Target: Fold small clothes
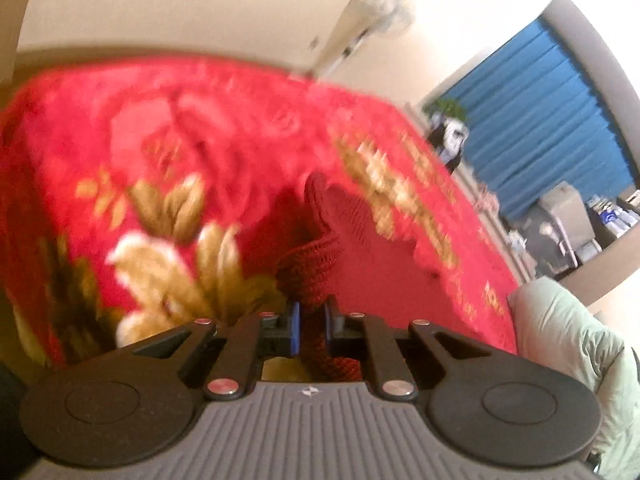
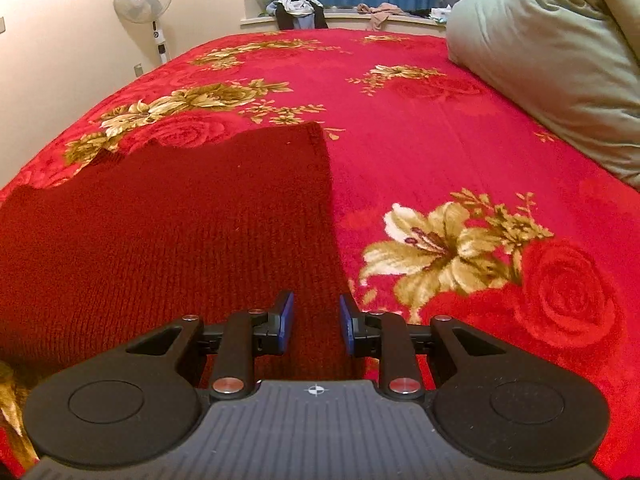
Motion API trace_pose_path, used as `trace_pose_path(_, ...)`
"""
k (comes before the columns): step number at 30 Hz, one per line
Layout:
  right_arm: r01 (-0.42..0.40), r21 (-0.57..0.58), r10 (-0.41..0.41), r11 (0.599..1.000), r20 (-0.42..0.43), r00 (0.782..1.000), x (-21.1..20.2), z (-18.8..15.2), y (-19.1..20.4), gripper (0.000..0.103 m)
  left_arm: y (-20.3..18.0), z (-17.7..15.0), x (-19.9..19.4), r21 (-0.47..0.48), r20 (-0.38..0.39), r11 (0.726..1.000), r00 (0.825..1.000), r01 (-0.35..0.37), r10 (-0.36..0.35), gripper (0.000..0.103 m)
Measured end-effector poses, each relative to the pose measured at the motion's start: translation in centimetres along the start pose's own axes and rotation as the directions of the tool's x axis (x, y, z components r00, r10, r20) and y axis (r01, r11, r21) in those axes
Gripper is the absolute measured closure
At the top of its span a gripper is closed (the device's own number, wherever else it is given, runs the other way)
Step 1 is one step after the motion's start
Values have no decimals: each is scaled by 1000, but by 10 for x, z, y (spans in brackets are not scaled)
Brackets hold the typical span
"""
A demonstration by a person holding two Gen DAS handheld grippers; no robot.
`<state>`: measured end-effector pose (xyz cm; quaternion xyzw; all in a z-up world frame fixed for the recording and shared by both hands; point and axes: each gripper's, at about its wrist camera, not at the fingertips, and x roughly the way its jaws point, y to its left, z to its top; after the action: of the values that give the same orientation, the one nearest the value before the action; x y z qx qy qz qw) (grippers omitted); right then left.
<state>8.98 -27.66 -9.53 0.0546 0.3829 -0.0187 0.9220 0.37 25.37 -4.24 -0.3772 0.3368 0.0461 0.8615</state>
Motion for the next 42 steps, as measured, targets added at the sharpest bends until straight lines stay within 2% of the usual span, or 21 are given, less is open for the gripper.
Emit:
trace_pose_path(4, 26, -5, -26, 1000, -12, 1000, 5, 4, 2, 77, 17, 1, 33, -133, -114, 991, 993, -32, 17, 83)
trace_pose_path(6, 39, 20, -39, 999, -23, 999, 8, 6, -2, 76, 18, 0, 47, -161, -139, 986, 990, -46, 23, 73)
trace_pose_path(8, 52, 49, -49, 997, -44, 998, 12, 7, -8, 67, 17, 1, 60, -173, -156, 983, 987, -57, 30, 63)
trace_pose_path(9, 56, 59, -53, 997, -58, 997, 15, 7, -10, 64, 16, 0, 66, -176, -162, 982, 986, -66, 38, 62)
trace_pose_path(11, 49, 82, -42, 995, -87, 995, 21, 5, -15, 55, 14, 0, 76, -181, -162, 979, 985, -90, 60, 62)
trace_pose_path(15, 12, 175, 8, 985, -118, 993, 28, 1, -28, 51, 12, -1, 83, -189, -140, 976, 987, -107, 81, 60)
trace_pose_path(16, 2, 204, 23, 979, -122, 992, 29, 1, -31, 50, 10, -2, 82, -175, -136, 979, 987, -109, 86, 63)
trace_pose_path(18, -28, 271, 64, 962, -125, 990, 32, 0, -38, 50, 3, -2, 82, -127, -118, 986, 988, -112, 98, 82)
trace_pose_path(19, -50, 297, 91, 953, -124, 988, 33, -1, -40, 53, 0, -2, 79, -103, -105, 989, 990, -108, 97, 85)
trace_pose_path(20, -77, 318, 119, 945, -116, 986, 34, -2, -41, 71, -4, -2, 76, -76, -89, 992, 992, -100, 93, 86)
trace_pose_path(21, -106, 330, 147, 938, -103, 984, 33, -2, -41, 76, -7, -1, 72, -55, -74, 994, 993, -92, 88, 87)
trace_pose_path(23, -104, 300, 136, 948, -88, 987, 30, -1, -34, 87, -13, 0, 61, -3, -31, 997, 997, -77, 77, 88)
trace_pose_path(28, -189, 344, 191, 920, 30, 981, 2, 7, -40, 92, -31, 2, 11, 137, 119, 991, 993, -5, -11, 89)
trace_pose_path(30, -241, 316, 226, 917, 86, 970, -18, 13, -37, 92, -35, 0, -10, 185, 182, 983, 983, -9, -25, 89)
trace_pose_path(32, -269, 280, 256, 922, 82, 963, -26, 14, -32, 92, -31, 0, -20, 178, 205, 983, 979, -39, 1, 89)
trace_pose_path(34, -243, 256, 255, 935, -13, 967, -15, 12, -26, 91, -16, 4, -9, 108, 144, 992, 988, -62, 47, 88)
trace_pose_path(36, -159, 218, 189, 963, -124, 974, 5, 3, -22, 89, 3, 3, 13, -14, 24, 996, 996, -87, 88, 85)
trace_pose_path(37, -118, 195, 148, 974, -142, 979, 10, 1, -19, 85, 9, 2, 22, -49, -23, 992, 994, -112, 111, 85)
trace_pose_path(38, -98, 182, 124, 978, -137, 983, 11, 1, -17, 76, 12, 1, 30, -67, -55, 989, 990, -133, 129, 84)
trace_pose_path(39, -88, 173, 109, 981, -116, 987, 9, 4, -15, 72, 13, 1, 34, -78, -69, 986, 988, -147, 141, 82)
trace_pose_path(42, -94, 136, 95, 986, -5, 995, -7, 14, -11, 67, 12, 3, 40, -95, -68, 983, 986, -156, 150, 80)
